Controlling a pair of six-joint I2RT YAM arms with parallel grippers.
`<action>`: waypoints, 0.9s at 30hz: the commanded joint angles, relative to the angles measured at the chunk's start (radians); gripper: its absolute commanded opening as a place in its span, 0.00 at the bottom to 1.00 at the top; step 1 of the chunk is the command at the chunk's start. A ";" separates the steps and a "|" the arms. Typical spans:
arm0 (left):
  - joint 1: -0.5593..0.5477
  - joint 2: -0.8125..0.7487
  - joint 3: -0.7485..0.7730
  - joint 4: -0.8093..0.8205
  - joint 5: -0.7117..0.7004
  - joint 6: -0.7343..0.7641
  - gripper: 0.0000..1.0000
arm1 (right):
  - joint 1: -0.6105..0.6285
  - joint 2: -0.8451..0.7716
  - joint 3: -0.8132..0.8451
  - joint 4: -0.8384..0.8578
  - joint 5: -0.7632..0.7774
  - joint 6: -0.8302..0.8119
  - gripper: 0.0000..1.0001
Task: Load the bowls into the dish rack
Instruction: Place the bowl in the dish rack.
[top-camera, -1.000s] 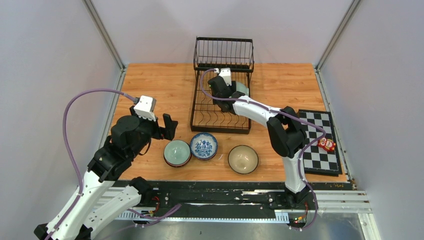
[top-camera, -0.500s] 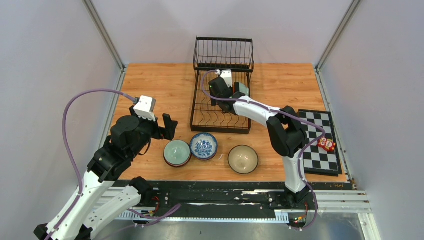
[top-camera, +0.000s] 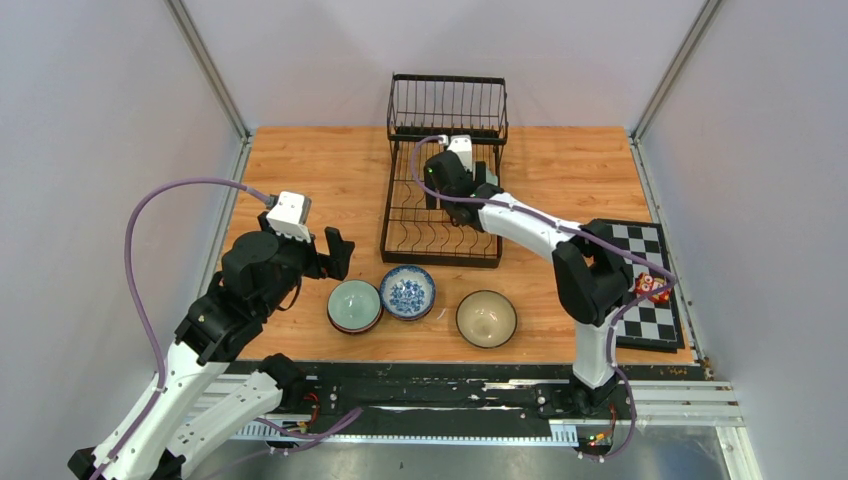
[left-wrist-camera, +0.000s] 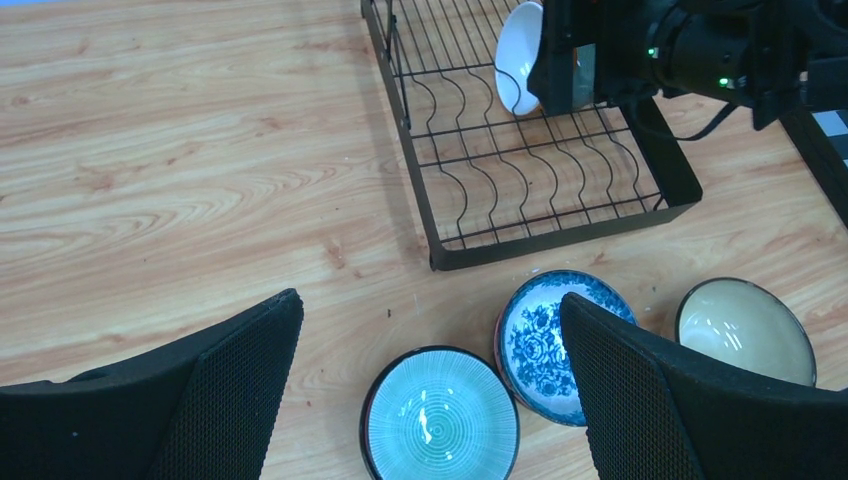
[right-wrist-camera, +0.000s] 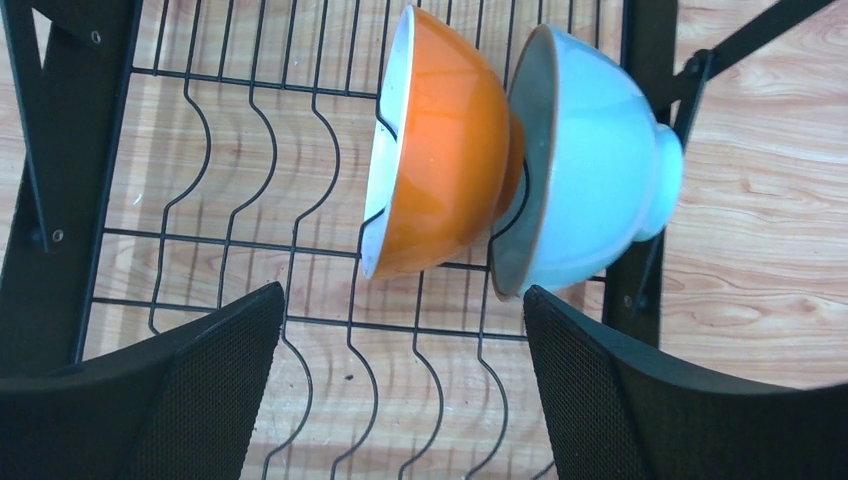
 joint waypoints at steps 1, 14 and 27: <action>0.007 -0.003 -0.014 0.009 -0.014 0.009 1.00 | 0.014 -0.088 -0.048 -0.025 -0.019 0.015 0.91; 0.007 0.003 -0.024 0.016 -0.043 -0.007 1.00 | 0.041 -0.393 -0.282 -0.093 -0.210 0.035 0.85; 0.008 0.046 -0.023 0.005 -0.059 -0.025 1.00 | 0.053 -0.719 -0.547 -0.239 -0.342 0.044 0.81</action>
